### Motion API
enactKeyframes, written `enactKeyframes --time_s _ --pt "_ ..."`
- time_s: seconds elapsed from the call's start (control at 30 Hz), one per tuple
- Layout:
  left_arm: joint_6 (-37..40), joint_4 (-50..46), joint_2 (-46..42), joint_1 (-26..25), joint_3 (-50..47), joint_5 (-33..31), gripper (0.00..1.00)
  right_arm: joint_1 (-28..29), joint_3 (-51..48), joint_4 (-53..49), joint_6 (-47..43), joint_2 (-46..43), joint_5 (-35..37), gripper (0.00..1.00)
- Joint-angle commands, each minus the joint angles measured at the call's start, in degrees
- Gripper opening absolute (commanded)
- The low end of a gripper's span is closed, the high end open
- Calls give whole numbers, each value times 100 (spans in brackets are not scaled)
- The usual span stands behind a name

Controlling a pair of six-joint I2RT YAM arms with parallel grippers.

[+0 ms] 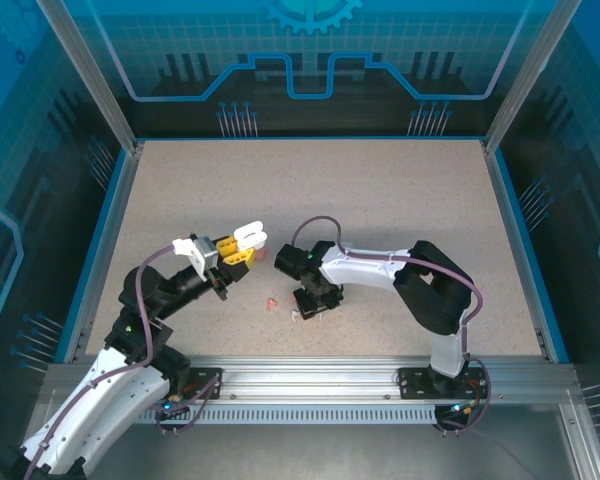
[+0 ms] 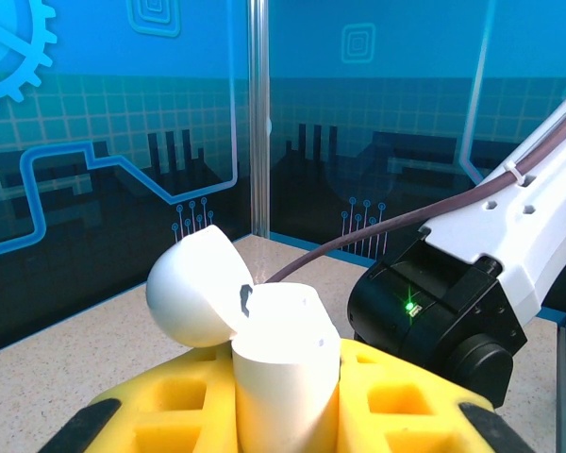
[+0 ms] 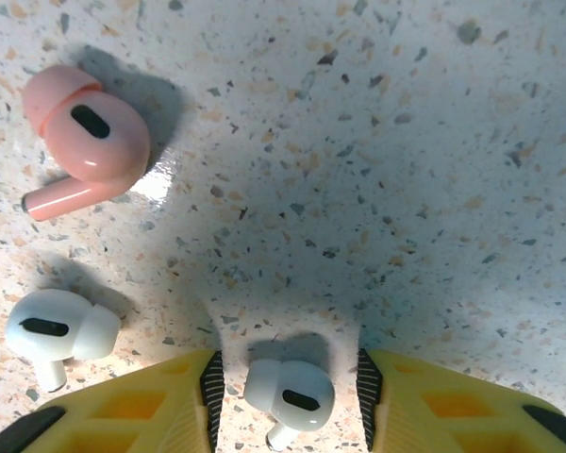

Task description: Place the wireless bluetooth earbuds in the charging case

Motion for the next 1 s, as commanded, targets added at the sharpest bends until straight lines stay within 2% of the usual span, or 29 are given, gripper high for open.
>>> enactKeyframes --time_s 0.0,0.53,0.8,0.97 --pt "60 58 -22 -42 -26 -83 0 -8 105 -123 -31 100 -118 43" --pt "41 26 -14 -37 -35 -119 0 9 22 -88 -116 41 -109 31" --pt "-97 123 49 -39 -84 -118 0 -13 -44 -240 -352 -585 399 30" --pt "-370 435 234 -37 -173 -67 0 -41 -75 -251 -663 -1367 808 30"
